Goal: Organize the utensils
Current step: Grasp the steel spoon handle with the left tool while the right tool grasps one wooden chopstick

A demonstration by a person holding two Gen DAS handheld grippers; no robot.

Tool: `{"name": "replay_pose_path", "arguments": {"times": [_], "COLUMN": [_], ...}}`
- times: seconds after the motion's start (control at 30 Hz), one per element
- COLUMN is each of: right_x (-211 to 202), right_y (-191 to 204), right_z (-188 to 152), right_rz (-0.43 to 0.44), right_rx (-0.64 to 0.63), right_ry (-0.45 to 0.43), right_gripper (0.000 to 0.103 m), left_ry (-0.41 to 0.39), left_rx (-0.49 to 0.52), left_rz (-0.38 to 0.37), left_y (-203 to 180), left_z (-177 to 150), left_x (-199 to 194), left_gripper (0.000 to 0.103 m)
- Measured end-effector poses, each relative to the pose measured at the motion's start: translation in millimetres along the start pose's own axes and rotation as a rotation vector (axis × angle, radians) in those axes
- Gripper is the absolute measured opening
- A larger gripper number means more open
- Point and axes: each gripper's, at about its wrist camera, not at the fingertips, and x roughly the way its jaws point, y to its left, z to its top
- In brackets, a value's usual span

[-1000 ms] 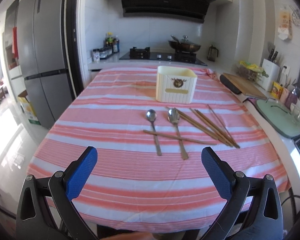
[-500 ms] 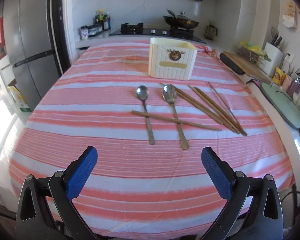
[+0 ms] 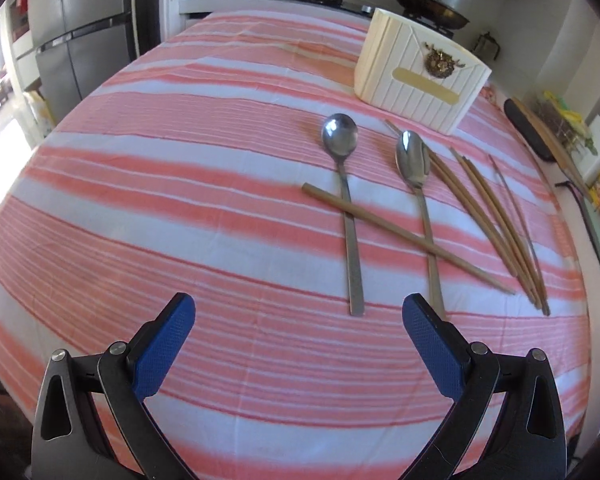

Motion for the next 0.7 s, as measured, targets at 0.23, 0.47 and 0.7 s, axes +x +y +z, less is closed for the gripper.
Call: {"name": "replay_pose_path", "arguments": {"times": [0.23, 0.47, 0.7], "right_x": [7, 22, 38], "right_y": [-8, -1, 2], "right_z": [-3, 2, 19], "right_rz": [-0.013, 0.012, 0.044], "right_rx": [0.008, -0.012, -0.028], "right_ry": [0.042, 0.083, 0.103], "right_gripper": [0.103, 0.103, 0.103], "left_ry": [0.01, -0.014, -0.02], "left_rx": [0.087, 0.187, 0.152], "left_rz": [0.053, 0.087, 0.156], "left_y": [-12, -27, 18], "left_z": [17, 37, 50], "left_x": [29, 45, 50], "left_gripper": [0.1, 0.008, 0.008]}}
